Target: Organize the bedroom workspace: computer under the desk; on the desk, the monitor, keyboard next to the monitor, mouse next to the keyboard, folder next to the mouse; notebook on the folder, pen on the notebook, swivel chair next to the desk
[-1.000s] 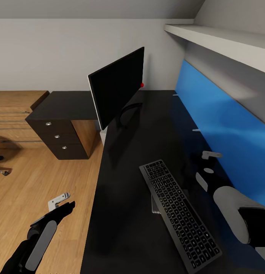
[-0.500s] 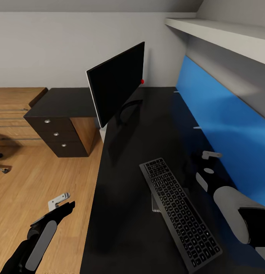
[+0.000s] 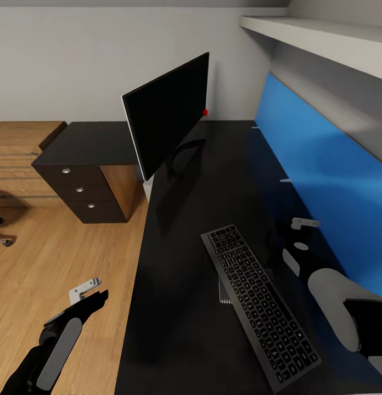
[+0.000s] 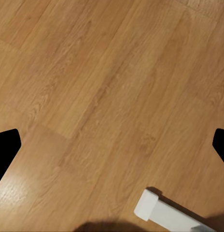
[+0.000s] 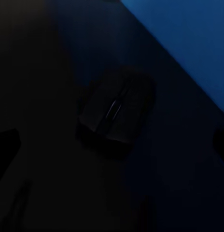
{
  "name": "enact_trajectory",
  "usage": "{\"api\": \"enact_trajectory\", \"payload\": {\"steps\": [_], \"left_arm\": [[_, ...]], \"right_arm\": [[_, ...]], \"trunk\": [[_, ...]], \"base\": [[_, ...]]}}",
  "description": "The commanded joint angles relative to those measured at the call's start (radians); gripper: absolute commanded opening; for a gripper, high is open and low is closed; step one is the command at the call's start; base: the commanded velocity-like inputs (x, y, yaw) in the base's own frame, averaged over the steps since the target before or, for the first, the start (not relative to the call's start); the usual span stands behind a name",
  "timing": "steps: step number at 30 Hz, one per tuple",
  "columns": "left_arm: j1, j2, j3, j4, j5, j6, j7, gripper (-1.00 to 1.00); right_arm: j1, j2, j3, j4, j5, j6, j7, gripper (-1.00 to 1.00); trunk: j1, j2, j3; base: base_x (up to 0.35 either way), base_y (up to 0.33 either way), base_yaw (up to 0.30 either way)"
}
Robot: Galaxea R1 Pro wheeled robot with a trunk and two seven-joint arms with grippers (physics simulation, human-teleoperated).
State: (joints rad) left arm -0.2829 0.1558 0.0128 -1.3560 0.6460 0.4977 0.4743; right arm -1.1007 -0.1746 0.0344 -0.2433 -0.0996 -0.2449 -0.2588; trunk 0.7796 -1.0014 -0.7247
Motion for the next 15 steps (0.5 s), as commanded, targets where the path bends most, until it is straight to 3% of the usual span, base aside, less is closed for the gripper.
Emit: {"api": "enact_trajectory", "payload": {"steps": [1,15], "left_arm": [[-0.001,0.0,-0.001,-0.002,0.01,0.002,0.008,1.0],[0.0,0.0,-0.001,-0.002,0.011,0.002,0.008,1.0]], "right_arm": [[-0.001,0.0,0.004,0.001,-0.01,-0.005,-0.001,1.0],[-0.001,-0.001,0.004,0.001,-0.011,-0.005,-0.001,1.0]], "trunk": [[0.0,-0.001,-0.002],[0.0,-0.001,-0.024]], "base": [[0.0,0.0,0.0],[0.0,0.0,0.0]]}}
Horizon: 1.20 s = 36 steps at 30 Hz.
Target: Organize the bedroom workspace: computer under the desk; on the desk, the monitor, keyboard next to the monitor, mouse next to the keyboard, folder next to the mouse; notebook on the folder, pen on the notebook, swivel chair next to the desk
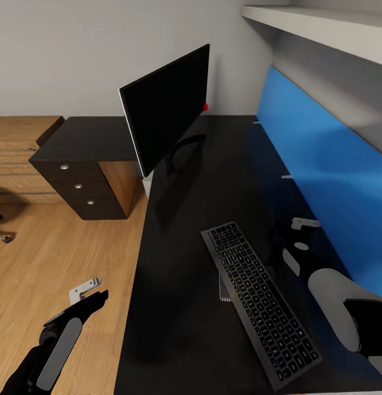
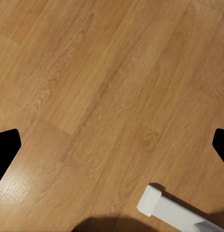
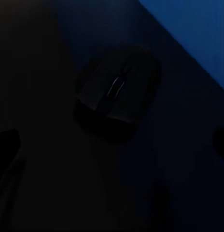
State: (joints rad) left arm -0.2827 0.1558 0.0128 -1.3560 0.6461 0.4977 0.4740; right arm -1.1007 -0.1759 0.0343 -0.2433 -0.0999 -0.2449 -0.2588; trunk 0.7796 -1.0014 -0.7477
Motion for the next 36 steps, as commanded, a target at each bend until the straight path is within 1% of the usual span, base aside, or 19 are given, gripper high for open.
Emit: {"api": "enact_trajectory", "payload": {"steps": [1,11,12,18,36], "left_arm": [[0.0,0.0,-0.001,-0.002,0.01,0.002,0.008,1.0],[0.0,-0.001,-0.001,-0.002,0.009,0.002,0.008,1.0],[0.0,-0.001,-0.001,-0.002,0.01,0.002,0.008,1.0],[-0.001,-0.001,-0.001,-0.002,0.009,0.002,0.008,1.0],[-0.001,-0.002,-0.002,-0.002,0.006,0.001,0.009,1.0]], "right_arm": [[-0.001,0.0,0.004,0.001,-0.01,-0.005,0.0,1.0],[-0.001,-0.001,0.004,0.001,-0.011,-0.007,-0.001,1.0],[-0.001,-0.001,0.004,0.001,-0.011,-0.029,-0.003,1.0],[0.0,-0.001,0.004,0.001,-0.011,-0.043,-0.005,1.0],[0.001,0.001,0.005,0.0,-0.012,-0.039,-0.002,1.0]], "trunk": [[0.0,-0.001,-0.002],[0.0,-0.001,-0.018],[0.0,-0.001,-0.019],[-0.023,0.041,-0.004],[-0.092,0.167,0.052]], "base": [[0.0,0.0,0.0],[0.0,0.0,0.0],[0.0,0.0,0.0],[0.0,0.0,0.0],[0.0,0.0,0.0]]}}
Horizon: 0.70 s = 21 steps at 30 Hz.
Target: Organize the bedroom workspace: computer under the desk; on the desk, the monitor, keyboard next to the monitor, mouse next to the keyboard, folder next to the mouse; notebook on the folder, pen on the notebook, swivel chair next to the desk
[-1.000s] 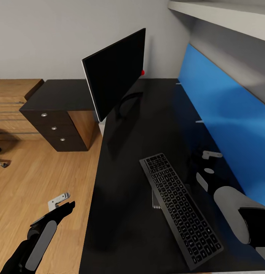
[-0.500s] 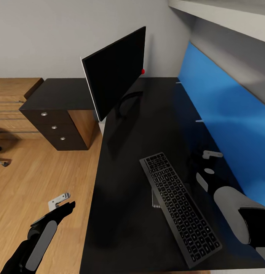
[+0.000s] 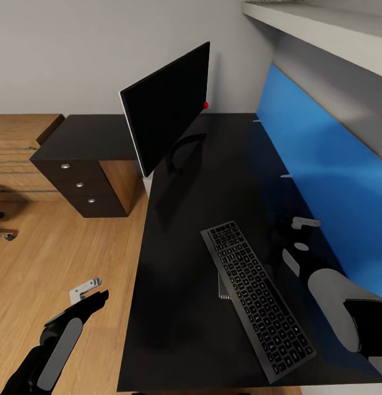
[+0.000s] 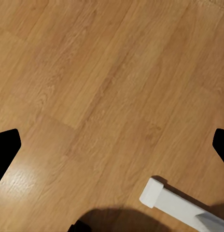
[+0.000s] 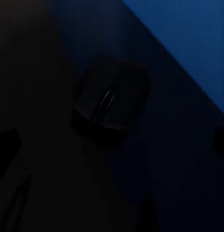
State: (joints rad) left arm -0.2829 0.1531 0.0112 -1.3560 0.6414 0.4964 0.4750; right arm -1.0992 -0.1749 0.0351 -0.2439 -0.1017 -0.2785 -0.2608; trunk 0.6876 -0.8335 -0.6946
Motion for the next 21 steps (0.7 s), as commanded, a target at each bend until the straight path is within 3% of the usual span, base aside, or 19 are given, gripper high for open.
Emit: {"api": "enact_trajectory", "payload": {"steps": [1,11,21], "left_arm": [[0.0,0.0,-0.001,-0.002,0.011,0.002,0.008,1.0],[-0.001,0.0,-0.001,-0.002,0.008,0.003,0.007,1.0],[0.0,0.0,-0.001,-0.002,0.008,0.004,0.007,1.0]], "right_arm": [[-0.001,0.0,0.004,0.001,-0.012,-0.001,0.0,1.0],[-0.024,-0.01,0.002,-0.009,-0.011,0.118,0.0,1.0],[-0.052,-0.021,0.003,-0.014,-0.007,0.093,0.001,1.0]], "trunk": [[-0.004,0.007,0.002],[-0.042,0.077,0.034],[-0.08,0.147,0.065]], "base": [[0.0,0.0,0.0],[0.0,0.0,0.0],[0.0,0.0,0.0]]}}
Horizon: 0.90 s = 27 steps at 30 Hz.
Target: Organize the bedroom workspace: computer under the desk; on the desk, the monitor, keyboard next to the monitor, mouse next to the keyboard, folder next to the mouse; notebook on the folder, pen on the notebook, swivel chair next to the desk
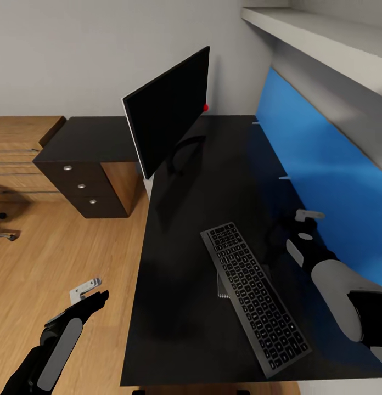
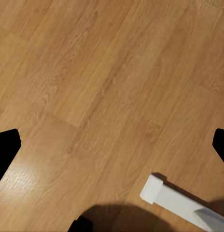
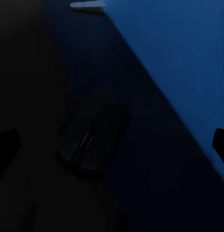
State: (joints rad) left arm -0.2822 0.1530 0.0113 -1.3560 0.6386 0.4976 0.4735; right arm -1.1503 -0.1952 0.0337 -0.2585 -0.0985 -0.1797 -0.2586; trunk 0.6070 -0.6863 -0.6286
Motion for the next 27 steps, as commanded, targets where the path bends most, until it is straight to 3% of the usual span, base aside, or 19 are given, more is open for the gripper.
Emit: {"api": "enact_trajectory", "payload": {"steps": [1,8,27], "left_arm": [[-0.001,0.0,-0.001,-0.002,0.01,0.002,0.008,1.0],[-0.001,0.0,-0.001,-0.002,0.012,0.002,0.008,1.0],[-0.001,0.0,-0.001,0.016,0.015,0.003,0.008,1.0]], "right_arm": [[-0.001,0.0,0.004,0.001,-0.011,-0.011,-0.001,1.0],[-0.002,-0.001,0.009,0.001,-0.01,-0.039,-0.001,1.0],[0.009,0.001,0.009,0.01,-0.015,-0.092,0.0,1.0]], "trunk": [[-0.004,0.006,0.002],[-0.03,0.055,0.024],[-0.03,0.055,0.024]], "base": [[0.0,0.0,0.0],[0.0,0.0,0.0],[0.0,0.0,0.0]]}}
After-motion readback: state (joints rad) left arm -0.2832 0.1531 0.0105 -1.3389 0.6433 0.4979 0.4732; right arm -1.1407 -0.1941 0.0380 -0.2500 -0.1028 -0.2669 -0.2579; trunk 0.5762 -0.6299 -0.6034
